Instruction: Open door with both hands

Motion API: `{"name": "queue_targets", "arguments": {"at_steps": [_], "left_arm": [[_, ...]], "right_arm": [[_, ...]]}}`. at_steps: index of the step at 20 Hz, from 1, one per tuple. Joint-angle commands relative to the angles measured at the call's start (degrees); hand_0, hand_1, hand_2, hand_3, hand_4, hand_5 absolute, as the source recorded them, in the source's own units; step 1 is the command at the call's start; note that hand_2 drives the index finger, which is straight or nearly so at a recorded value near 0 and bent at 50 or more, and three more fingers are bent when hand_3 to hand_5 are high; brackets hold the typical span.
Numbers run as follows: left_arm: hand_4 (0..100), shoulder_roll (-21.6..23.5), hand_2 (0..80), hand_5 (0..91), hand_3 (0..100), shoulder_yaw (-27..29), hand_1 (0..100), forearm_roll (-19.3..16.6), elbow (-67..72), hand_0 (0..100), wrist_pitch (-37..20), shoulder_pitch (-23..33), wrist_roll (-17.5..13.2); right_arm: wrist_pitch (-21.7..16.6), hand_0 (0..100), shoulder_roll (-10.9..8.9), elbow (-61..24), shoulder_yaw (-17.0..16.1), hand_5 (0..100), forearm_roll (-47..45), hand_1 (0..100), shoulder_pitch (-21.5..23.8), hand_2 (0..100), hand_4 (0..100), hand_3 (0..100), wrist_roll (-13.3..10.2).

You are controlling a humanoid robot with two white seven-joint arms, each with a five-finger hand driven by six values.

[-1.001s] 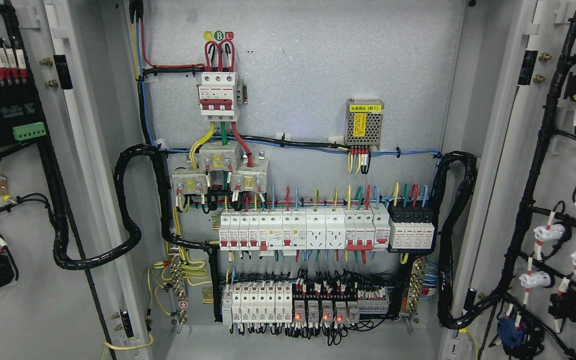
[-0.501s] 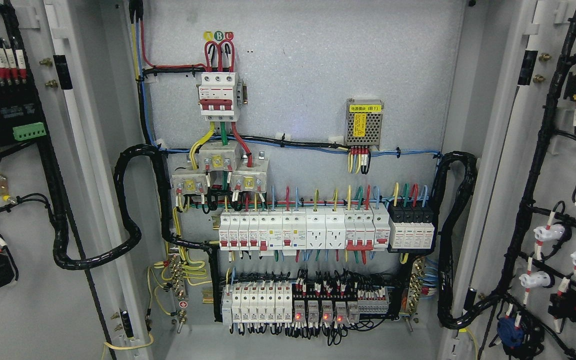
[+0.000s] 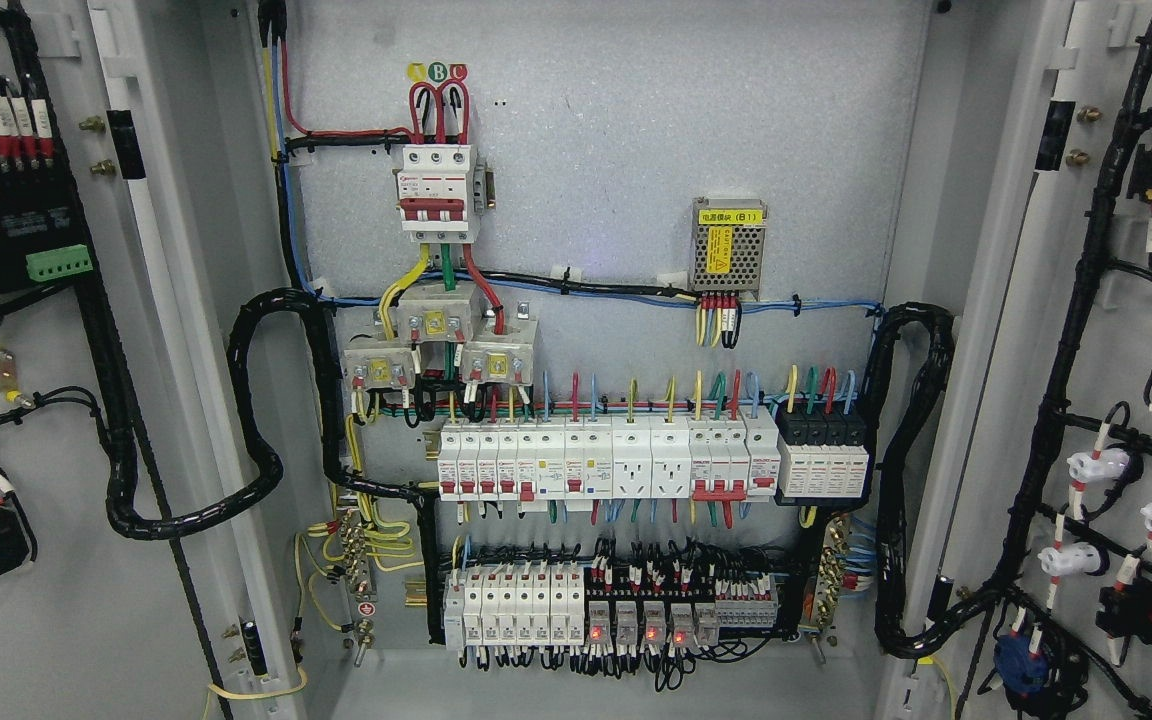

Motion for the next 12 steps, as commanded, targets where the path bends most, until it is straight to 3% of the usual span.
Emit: {"name": "queue_targets", "arguments": {"at_steps": [1, 6, 12], "left_arm": [[3, -1.54, 2.9, 0.0, 3, -3.27, 0, -2.45, 0.61, 29, -0.26, 0.45, 0.00], [3, -1.54, 2.8, 0.0, 3, -2.66, 0, -2.46, 0.61, 29, -1.14, 1.33, 1.05], [3, -1.37, 2.8, 0.0, 3, 2.44, 0, -2.37, 0.61, 29, -1.14, 1.77, 1.67]], "right_arm": [[0.06, 22, 0.68, 0.53, 0.44, 0, 0.03, 0, -0.54, 0, 0, 0, 0.01], [0.06, 22, 0.68, 0.97, 0.44, 0, 0.03, 0, -0.63, 0, 0, 0, 0.01], [0.06, 22, 0.68, 0.97, 0.62, 0, 0.03, 0, -0.63, 0, 0, 0, 0.01]]}}
